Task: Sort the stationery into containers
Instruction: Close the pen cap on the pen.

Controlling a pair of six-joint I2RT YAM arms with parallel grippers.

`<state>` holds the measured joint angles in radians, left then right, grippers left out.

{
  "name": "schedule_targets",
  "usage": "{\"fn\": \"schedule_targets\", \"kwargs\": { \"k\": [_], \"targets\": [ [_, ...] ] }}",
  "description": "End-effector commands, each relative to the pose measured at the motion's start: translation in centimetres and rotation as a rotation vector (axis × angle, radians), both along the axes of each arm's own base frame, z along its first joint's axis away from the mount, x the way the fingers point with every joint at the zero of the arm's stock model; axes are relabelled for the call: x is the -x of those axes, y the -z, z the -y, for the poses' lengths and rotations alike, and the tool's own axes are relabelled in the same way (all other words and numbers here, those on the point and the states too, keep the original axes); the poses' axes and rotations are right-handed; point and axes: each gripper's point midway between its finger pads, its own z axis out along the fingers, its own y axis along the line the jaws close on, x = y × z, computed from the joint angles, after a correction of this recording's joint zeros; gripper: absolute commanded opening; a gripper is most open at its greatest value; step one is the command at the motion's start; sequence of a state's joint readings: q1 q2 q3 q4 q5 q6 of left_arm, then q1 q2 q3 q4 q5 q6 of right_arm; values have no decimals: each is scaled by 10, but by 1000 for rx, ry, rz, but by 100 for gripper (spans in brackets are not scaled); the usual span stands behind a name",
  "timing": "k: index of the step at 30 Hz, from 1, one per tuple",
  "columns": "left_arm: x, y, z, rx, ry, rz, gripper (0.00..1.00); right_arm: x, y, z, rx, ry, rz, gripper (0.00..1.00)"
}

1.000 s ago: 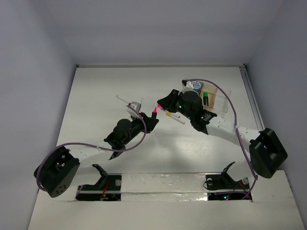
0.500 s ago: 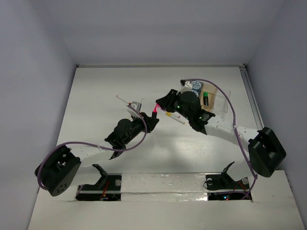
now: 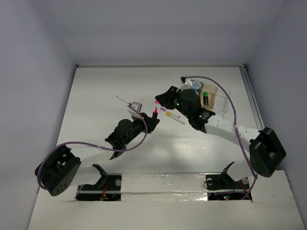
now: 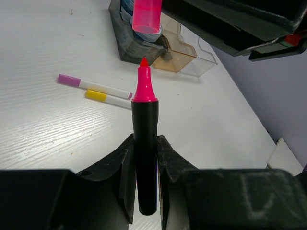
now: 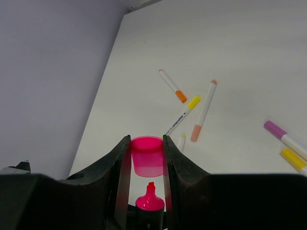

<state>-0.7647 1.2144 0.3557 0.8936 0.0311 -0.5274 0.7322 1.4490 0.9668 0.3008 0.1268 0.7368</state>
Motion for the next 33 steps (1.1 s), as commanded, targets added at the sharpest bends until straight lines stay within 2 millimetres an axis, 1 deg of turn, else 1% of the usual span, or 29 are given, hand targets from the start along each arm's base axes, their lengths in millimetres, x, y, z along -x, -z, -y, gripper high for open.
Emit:
{"fn": "schedule_targets", "kwargs": {
  "k": [1,4,8,9,11,12,17,22,24,26,30,33],
  "targets": [
    [-5,-31,3,55,-10,79,0,3,-28,-12,-44,-21,70,9],
    [-6,-33,2,55,-17,85,0,3,-20,-12,-38,-20,54,9],
    [-6,-33,1,50,-17,88,0,10,-16,-19,-34,-40,47,9],
    [-10,-34,-3,49,-47,91,0,10,-16,-19,-33,-38,46,9],
    [-10,-34,-4,47,-57,94,0,9,-13,-18,-28,-34,42,9],
    [-11,-37,-5,50,-61,99,0,12,-11,-21,-26,-41,38,9],
    [-11,-35,-8,44,-73,100,0,12,-3,-19,-17,-33,26,9],
    [-12,-36,-8,44,-75,103,0,13,-3,-20,-20,-40,24,9],
    [-12,-36,-9,43,-78,104,0,18,-2,-24,-22,-54,20,9],
    [-12,-36,-9,41,-79,105,0,22,-5,-27,-33,-67,28,9],
    [-12,-39,-9,47,-80,112,0,25,-3,-28,-44,-79,21,9],
    [-11,-43,-10,54,-80,121,0,29,2,-31,-64,-98,6,9]
  ]
}}
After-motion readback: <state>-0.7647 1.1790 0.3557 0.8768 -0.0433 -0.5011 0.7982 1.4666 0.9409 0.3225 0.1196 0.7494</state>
